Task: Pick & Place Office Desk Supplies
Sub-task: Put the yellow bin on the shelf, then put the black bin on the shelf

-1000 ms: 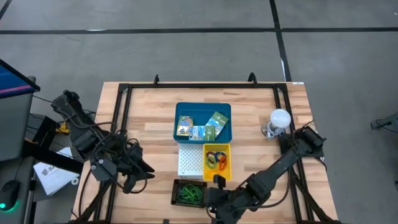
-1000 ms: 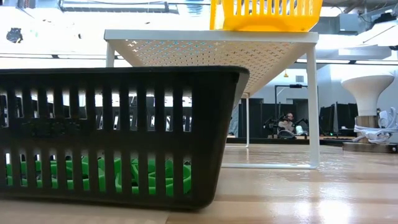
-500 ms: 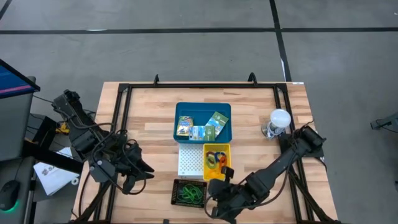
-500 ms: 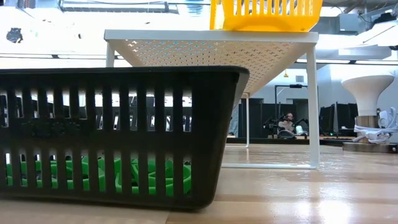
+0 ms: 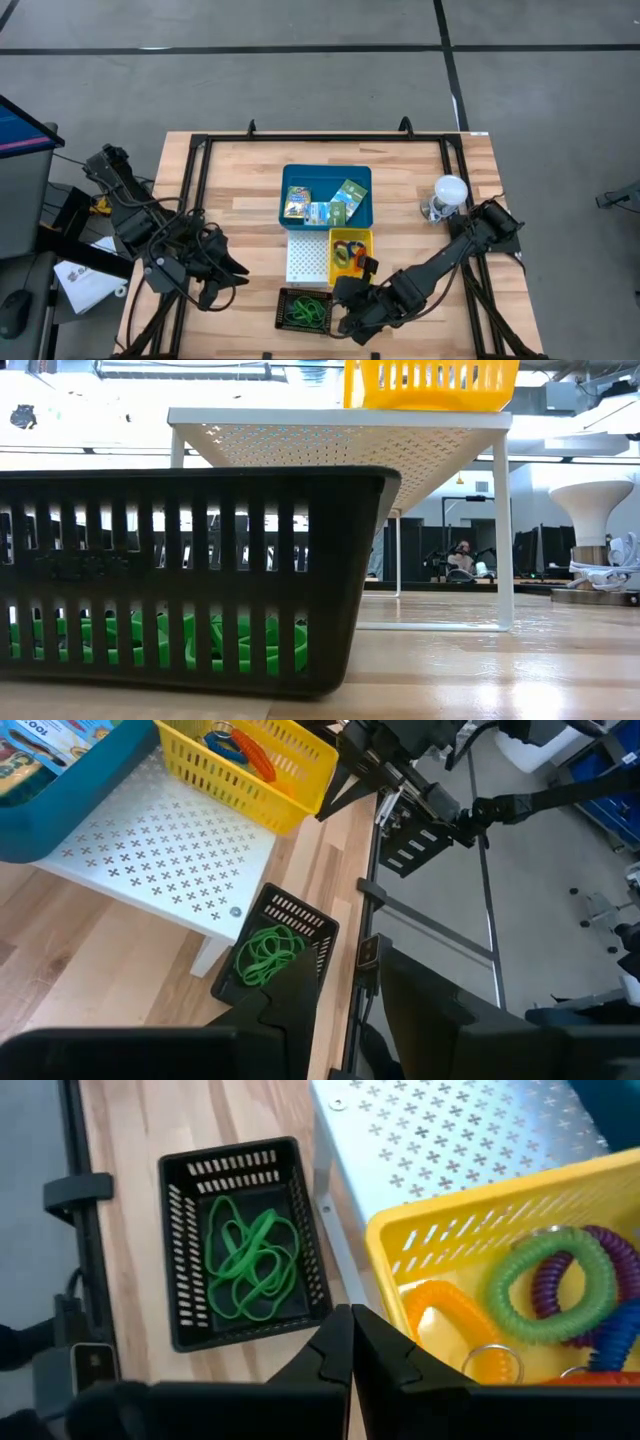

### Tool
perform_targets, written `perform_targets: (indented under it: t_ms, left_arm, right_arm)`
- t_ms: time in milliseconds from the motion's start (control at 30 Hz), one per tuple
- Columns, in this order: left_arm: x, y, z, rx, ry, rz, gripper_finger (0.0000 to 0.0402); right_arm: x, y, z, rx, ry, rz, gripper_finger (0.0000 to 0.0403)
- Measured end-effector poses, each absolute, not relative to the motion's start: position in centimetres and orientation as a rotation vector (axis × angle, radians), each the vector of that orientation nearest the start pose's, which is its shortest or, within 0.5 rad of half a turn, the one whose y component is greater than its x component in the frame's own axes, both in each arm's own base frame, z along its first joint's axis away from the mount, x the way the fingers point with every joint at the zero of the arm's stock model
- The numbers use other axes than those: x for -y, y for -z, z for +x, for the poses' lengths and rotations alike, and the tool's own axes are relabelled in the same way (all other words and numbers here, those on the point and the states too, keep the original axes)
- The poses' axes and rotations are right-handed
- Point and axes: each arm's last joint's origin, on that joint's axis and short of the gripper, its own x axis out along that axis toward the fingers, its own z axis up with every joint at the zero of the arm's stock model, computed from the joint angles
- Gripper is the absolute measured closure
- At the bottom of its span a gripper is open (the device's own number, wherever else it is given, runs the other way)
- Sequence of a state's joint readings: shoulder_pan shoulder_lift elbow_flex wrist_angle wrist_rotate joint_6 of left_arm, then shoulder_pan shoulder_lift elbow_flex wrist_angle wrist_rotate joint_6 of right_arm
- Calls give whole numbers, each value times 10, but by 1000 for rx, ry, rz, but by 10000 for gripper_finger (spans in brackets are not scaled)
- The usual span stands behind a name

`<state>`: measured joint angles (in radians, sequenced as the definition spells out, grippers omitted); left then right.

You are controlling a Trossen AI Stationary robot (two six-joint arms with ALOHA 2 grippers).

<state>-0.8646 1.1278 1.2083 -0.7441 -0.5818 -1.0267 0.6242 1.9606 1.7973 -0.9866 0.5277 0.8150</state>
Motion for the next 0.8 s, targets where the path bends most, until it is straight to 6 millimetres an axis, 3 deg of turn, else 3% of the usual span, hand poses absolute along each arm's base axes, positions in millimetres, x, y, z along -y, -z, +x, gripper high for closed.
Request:
perform_targets:
  t_ms: [333,667,800]
  left_arm:
    - [156,-365,154,-569,-11,-559,295]
    - [156,-365,154,-570,-10,-560,295]
    - [156,-362,152,-653,31,-570,295]
  right_arm:
    - [-229,-283,341,-897,303,142,403]
    - [-267,-287,324,-874,150,284,403]
    - [-282,-288,314,-872,130,359,403]
